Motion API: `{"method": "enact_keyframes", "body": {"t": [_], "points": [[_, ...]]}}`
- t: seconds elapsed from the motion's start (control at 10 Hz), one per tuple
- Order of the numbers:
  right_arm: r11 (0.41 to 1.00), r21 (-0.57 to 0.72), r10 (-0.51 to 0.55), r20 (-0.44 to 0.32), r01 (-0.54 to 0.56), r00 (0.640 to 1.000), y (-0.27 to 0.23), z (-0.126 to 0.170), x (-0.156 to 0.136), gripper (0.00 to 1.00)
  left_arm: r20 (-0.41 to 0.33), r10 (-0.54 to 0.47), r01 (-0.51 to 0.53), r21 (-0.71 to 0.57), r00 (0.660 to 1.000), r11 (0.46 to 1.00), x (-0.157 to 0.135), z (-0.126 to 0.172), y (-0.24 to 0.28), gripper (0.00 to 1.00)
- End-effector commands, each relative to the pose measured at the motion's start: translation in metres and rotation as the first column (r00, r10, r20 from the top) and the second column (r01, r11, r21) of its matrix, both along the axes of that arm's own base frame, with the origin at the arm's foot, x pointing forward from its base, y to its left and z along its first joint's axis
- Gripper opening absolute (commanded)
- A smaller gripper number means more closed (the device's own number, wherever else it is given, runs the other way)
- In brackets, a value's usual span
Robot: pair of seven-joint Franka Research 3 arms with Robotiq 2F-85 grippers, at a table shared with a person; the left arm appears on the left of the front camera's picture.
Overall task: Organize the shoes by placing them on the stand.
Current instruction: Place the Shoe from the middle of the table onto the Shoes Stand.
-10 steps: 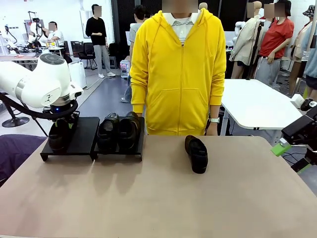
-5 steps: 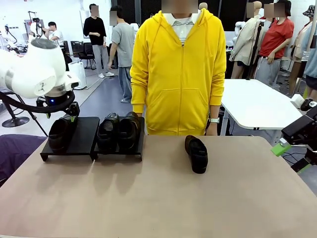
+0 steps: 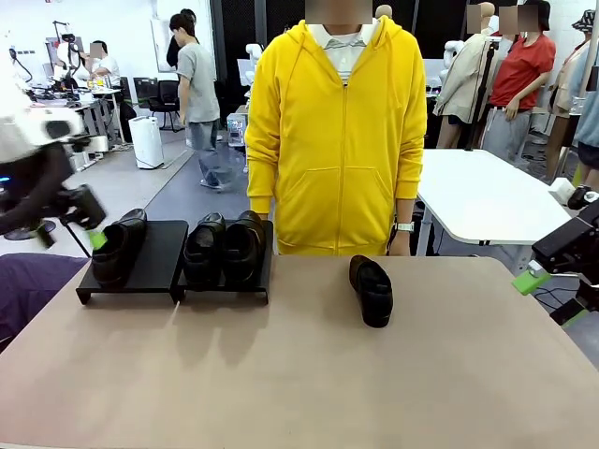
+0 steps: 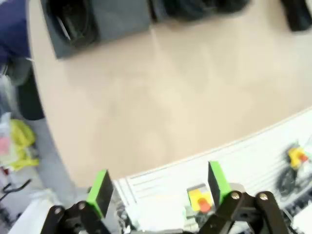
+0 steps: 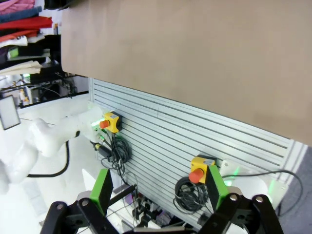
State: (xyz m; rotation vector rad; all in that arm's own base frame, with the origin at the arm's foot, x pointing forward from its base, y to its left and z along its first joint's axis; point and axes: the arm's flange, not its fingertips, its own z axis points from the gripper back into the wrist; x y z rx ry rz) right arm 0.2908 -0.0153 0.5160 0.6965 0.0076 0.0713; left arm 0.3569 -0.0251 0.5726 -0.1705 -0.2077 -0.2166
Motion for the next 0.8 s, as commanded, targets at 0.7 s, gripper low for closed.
{"method": "enact_keyframes", "body": {"t": [0.7], "points": [[1.0,0.007,0.019,0.014,-0.019,1.0,-0.003,0.003,0.002,1.0,0.081,-0.045,0.068,-0.312,0.996,0.948,-0.09,-0.032,0.073,0.97]]}}
